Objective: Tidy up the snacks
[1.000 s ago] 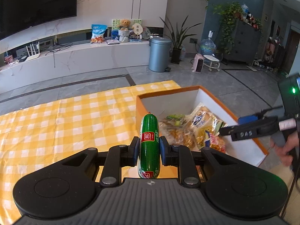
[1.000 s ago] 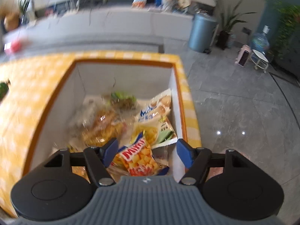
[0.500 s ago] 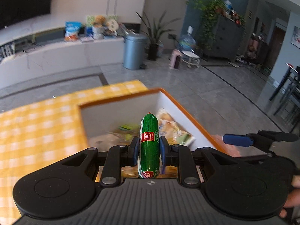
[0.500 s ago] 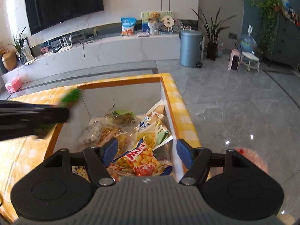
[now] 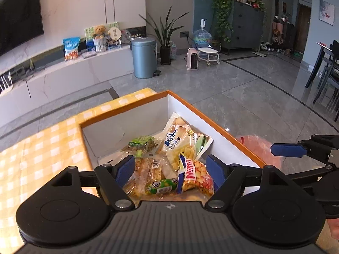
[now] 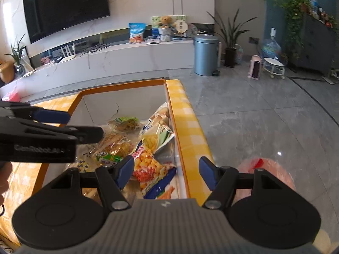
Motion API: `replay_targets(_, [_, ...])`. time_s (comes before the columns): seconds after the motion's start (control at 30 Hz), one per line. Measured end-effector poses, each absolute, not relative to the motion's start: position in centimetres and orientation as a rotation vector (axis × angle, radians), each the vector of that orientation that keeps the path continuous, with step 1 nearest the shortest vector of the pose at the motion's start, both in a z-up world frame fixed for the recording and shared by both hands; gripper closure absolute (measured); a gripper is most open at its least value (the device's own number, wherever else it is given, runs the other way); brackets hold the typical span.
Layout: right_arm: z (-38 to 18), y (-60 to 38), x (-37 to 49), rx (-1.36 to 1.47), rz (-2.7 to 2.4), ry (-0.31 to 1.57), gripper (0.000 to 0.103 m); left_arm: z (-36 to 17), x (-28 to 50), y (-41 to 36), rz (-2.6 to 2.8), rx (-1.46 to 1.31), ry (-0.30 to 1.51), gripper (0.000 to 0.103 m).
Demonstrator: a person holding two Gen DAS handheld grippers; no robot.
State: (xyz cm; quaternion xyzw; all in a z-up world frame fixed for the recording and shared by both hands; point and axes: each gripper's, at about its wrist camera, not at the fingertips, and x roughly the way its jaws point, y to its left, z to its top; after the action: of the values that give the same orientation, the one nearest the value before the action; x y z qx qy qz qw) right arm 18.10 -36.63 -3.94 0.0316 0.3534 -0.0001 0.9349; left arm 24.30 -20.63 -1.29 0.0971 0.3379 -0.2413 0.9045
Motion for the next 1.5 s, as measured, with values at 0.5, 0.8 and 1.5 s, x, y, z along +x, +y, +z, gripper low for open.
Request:
replay_targets(0.5, [-1.5,-29.8,8.6,0.199,-0.03,0.705,0.02,1.2,15.7,-14.4,-0.389,0.166,0.588,0.0])
replay_targets(0.8, [-1.0,-28.1,4.8,0.204,-0.078,0.698,0.019,1.1,12.6,-13.3,-0.375,0.109,0.585,0.0])
replay_targets(1.5, [0.6,-26.9,1.4,0.137,-0.049,0.669,0.019,2.3,9.4,-12.0,-0.32,0.101,0.627,0.0])
